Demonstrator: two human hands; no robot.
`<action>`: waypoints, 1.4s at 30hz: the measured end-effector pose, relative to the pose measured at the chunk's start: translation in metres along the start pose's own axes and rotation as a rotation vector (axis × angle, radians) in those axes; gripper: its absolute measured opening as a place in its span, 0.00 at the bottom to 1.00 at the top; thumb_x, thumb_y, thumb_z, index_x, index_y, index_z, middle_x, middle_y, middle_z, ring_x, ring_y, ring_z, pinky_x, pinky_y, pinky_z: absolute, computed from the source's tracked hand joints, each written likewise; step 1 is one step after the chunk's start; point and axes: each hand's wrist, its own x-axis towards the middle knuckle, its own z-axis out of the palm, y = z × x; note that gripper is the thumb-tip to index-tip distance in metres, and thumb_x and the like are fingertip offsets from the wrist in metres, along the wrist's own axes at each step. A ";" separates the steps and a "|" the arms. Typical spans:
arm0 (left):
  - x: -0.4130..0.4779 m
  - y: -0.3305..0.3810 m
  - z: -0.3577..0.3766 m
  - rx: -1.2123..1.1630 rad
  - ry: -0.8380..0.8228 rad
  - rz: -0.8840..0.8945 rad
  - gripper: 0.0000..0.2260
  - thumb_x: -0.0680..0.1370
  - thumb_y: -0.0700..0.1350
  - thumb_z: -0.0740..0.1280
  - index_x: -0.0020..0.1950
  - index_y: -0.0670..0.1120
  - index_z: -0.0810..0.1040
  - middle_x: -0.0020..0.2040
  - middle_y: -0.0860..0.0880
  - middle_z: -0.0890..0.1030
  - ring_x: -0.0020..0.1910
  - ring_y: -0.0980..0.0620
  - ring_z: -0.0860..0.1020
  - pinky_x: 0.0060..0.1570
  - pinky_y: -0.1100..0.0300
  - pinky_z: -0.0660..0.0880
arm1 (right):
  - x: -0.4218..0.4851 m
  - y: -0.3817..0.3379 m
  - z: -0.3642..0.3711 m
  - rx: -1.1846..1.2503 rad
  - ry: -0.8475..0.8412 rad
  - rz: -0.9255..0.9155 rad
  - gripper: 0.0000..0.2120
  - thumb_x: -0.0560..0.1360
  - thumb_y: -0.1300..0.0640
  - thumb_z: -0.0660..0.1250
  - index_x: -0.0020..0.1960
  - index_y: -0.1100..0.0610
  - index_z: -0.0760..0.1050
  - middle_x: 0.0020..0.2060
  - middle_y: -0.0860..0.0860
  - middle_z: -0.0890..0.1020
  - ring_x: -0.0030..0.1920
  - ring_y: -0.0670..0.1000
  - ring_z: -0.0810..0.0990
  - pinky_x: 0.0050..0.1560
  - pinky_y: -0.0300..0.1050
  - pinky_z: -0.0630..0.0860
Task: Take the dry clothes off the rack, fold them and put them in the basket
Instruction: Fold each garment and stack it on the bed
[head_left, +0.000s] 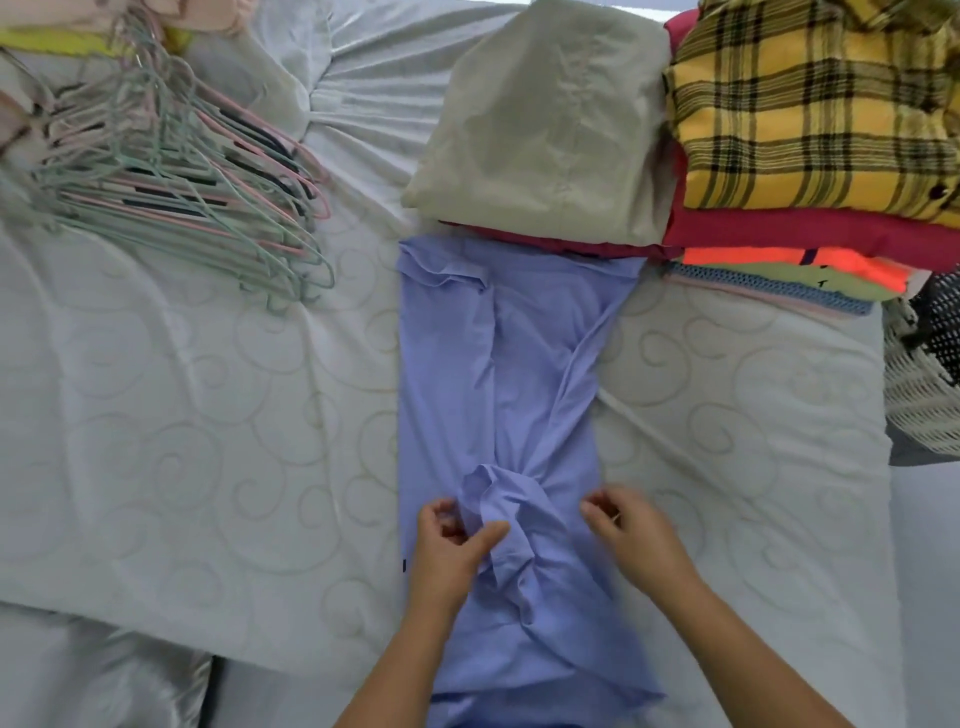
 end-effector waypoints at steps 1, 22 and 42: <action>0.003 0.003 0.007 0.152 0.030 0.092 0.27 0.63 0.43 0.79 0.56 0.46 0.69 0.50 0.45 0.75 0.44 0.52 0.76 0.44 0.61 0.74 | 0.017 0.000 -0.008 0.074 0.076 0.019 0.03 0.76 0.59 0.65 0.47 0.58 0.76 0.40 0.52 0.78 0.42 0.51 0.75 0.41 0.40 0.66; 0.010 -0.026 -0.043 -0.323 -0.023 -0.026 0.17 0.52 0.46 0.72 0.39 0.46 0.75 0.28 0.47 0.78 0.27 0.63 0.75 0.33 0.73 0.71 | 0.216 -0.170 -0.033 0.466 0.354 -0.110 0.11 0.72 0.59 0.70 0.48 0.57 0.68 0.41 0.52 0.76 0.40 0.48 0.75 0.46 0.45 0.72; -0.026 -0.044 -0.034 -0.038 -0.018 -0.059 0.13 0.68 0.43 0.76 0.40 0.43 0.73 0.35 0.47 0.76 0.36 0.51 0.74 0.39 0.57 0.71 | -0.073 0.035 0.038 0.374 0.031 0.177 0.30 0.52 0.40 0.80 0.44 0.53 0.71 0.43 0.57 0.80 0.36 0.35 0.78 0.37 0.27 0.72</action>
